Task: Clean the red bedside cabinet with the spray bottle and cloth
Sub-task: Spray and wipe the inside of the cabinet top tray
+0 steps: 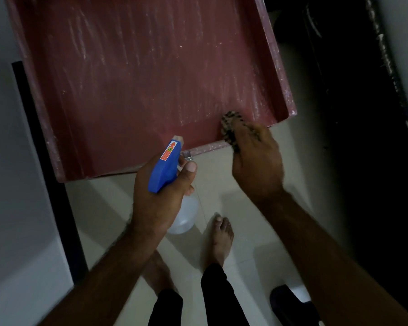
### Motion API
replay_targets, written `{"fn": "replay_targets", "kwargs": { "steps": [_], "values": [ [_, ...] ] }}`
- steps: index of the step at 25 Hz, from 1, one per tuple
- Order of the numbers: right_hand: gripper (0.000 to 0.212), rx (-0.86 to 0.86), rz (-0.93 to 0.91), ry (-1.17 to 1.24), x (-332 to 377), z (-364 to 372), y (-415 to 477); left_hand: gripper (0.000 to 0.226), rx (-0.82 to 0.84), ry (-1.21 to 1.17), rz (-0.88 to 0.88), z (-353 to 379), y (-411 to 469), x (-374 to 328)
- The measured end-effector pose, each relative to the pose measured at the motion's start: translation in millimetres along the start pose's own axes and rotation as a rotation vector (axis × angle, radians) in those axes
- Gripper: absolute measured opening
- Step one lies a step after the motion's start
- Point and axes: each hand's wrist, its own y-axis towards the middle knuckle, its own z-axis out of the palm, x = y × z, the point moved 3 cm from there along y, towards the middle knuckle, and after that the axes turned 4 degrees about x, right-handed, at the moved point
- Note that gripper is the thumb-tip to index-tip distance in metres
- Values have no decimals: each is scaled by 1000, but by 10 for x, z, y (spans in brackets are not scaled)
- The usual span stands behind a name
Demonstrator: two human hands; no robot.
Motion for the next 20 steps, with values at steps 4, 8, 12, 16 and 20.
{"fn": "replay_targets", "kwargs": {
  "steps": [4, 8, 12, 16, 20],
  "values": [
    [61, -27, 399, -76, -290, -143, -14, 22, 2, 4, 4, 73, 37, -32],
    [67, -28, 380, -88, -109, -171, 81, 23, 9, -1, 12, 131, 60, -74],
    [73, 63, 420, -90, -31, -152, 333, 22, 5, 10, -2, 186, 52, -140],
    [79, 127, 407, -134, -53, -180, 74, 22, 12, 11, -9, 201, 32, -212],
    [80, 168, 399, -126, -34, -122, 301, 23, -11, -2, -19, 218, 19, -274]
  ]
}}
